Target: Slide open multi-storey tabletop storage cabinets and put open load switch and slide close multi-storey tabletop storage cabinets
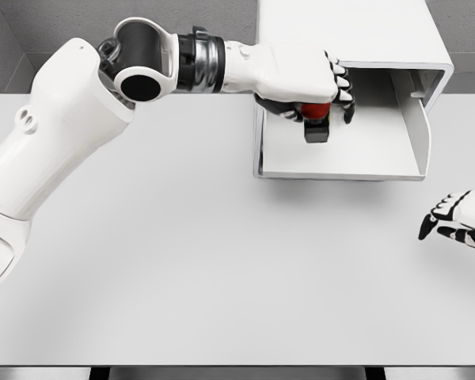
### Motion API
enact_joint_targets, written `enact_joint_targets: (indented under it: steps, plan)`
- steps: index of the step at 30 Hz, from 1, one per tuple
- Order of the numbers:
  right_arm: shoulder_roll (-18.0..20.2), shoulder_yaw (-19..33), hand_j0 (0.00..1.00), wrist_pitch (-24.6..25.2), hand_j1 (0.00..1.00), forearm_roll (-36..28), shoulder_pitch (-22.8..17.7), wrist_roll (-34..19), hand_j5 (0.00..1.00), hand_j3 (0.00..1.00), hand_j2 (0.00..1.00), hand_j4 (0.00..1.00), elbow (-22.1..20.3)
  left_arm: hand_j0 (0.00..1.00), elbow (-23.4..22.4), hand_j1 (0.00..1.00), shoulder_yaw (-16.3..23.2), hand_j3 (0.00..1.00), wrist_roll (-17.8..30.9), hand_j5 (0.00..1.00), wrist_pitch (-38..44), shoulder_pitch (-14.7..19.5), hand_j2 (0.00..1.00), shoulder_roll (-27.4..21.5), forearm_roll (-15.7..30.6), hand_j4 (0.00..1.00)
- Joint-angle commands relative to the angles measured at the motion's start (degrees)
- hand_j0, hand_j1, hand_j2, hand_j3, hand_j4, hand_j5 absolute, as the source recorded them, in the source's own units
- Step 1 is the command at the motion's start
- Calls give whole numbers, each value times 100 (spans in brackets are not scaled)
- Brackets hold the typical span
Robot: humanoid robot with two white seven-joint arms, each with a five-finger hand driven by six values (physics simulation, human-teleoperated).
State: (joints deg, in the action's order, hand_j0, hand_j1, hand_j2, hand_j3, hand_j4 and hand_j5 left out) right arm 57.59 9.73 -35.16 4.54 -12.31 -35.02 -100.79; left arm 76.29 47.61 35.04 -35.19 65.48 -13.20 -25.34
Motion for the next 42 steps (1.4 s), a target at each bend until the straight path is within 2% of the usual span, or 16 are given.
enact_joint_targets:
  steps: [1,8,10,12,13,15,16,19,20,23,25,26,27,30,36,42]
  plan:
    - [7,-33,50,16,50,-32,9,2,50,50,50,50,-2,100,-27,100,-6,100,-4,100,19,0,100,10,21,100]
    - [7,-33,55,16,55,-41,132,2,55,55,55,55,-11,100,26,100,-14,100,-4,100,19,26,100,212,82,100]
    - [7,-340,54,16,54,-41,343,2,54,54,54,54,-11,100,517,100,-32,100,-4,100,19,325,100,-59,1171,100]
    - [7,-622,54,16,54,-41,580,2,54,54,54,54,-2,100,1282,100,-76,100,-4,100,19,659,100,-1087,2322,100]
    - [7,-666,54,16,54,-41,633,2,54,54,54,54,-2,100,1546,100,-181,100,-4,100,19,879,100,-1896,2938,100]
    - [7,-797,54,16,54,-41,747,2,54,54,54,54,-2,100,1766,100,-348,100,-4,100,19,888,100,-2810,3299,100]
    - [7,-903,54,16,54,-41,809,2,54,54,54,54,-2,100,1766,100,-322,100,-4,100,19,835,100,-3092,3308,100]
    - [7,-982,54,16,54,-41,985,2,54,54,54,54,-2,100,1740,100,-304,100,-4,100,19,-78,100,-3944,3290,100]
    - [7,-982,54,16,54,-41,985,2,54,54,54,54,-2,100,1740,100,-304,100,-4,100,19,-527,100,-4182,3290,100]
    - [7,-982,54,16,54,-41,1116,2,54,54,54,54,-2,100,1626,100,-313,100,-4,100,19,-1204,100,-4208,3132,100]
    - [7,-982,54,16,54,-41,1204,2,54,54,54,54,-2,100,1581,100,-313,100,-4,100,19,-2047,100,-4138,3106,100]
    - [-2,-1026,54,16,54,-41,1239,2,54,54,54,54,-2,100,1599,100,-313,100,-4,100,19,-2215,100,-4086,3088,100]
    - [-2,-1149,54,16,54,-41,1336,2,54,54,54,54,-2,100,1590,100,-313,100,-4,100,19,-2232,100,-4085,3079,100]
    - [-11,-1325,54,16,54,-41,1521,2,54,54,54,54,-2,100,1573,100,-304,100,-4,100,19,-2285,100,-3980,2447,100]
    - [-28,-1483,54,16,54,-41,1670,2,54,54,54,54,-2,100,1485,100,-252,100,-4,100,19,-2294,100,-4015,2332,100]
    - [-107,-2045,55,16,55,-41,2162,2,55,55,55,55,-2,100,1485,100,-252,100,-4,100,19,-2294,100,-4059,2332,100]
